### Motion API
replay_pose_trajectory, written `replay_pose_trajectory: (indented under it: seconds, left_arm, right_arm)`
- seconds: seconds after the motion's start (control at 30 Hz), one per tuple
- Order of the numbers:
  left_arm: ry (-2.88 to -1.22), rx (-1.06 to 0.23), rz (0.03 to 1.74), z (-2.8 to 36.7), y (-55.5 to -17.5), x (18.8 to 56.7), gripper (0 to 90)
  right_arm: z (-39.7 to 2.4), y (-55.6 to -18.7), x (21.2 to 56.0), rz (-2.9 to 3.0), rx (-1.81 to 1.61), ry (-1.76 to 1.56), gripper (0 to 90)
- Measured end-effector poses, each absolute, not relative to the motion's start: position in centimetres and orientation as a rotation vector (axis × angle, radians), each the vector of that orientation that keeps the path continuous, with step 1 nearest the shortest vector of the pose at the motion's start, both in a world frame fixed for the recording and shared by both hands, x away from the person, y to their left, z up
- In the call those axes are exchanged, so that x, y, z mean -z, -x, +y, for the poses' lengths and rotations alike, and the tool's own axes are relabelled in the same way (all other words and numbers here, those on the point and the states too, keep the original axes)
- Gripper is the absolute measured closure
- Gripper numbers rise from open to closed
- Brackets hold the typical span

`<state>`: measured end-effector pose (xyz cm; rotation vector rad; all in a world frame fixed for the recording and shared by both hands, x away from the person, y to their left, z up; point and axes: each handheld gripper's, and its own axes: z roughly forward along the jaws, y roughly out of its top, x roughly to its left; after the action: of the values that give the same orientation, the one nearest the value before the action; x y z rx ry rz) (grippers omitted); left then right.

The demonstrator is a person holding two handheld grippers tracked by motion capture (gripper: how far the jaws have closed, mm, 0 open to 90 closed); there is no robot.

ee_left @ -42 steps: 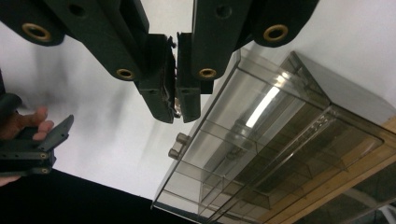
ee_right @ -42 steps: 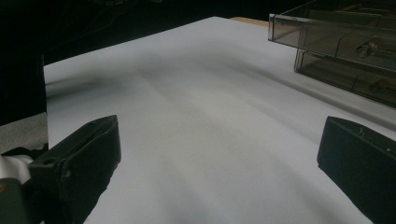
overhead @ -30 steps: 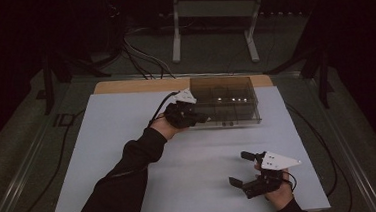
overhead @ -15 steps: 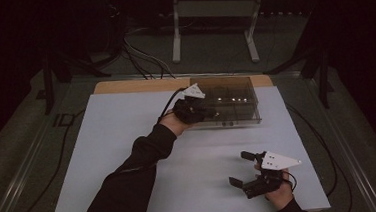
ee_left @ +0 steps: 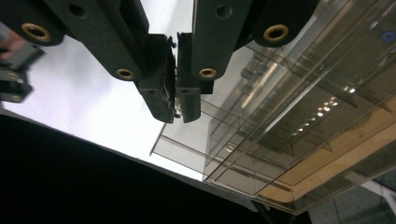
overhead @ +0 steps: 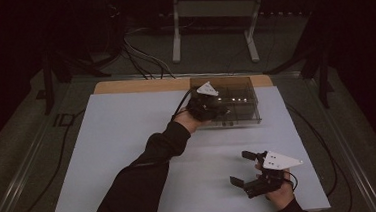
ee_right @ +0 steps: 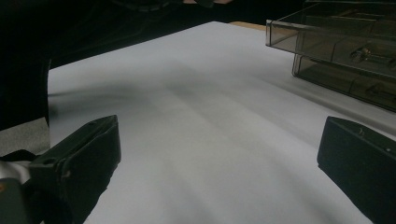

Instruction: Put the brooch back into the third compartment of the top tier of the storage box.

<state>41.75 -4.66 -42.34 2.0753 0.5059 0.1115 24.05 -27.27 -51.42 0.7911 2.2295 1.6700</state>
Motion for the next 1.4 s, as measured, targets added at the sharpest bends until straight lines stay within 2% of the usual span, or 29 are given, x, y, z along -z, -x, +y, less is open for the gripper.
replay_pose_trajectory:
  seconds: [0.87, 1.4]
  left_arm:
    - [-2.065, -0.061, 0.536, -9.8, -43.8, 43.6, 87.5]
    - [-2.1, -0.082, 0.516, -12.7, -44.3, 44.1, 87.4]
  right_arm:
    - [-27.5, -24.1, 51.4, 2.218, -1.695, -0.798, 0.0]
    - [-27.8, -24.1, 51.2, 2.205, -1.703, -0.796, 0.0]
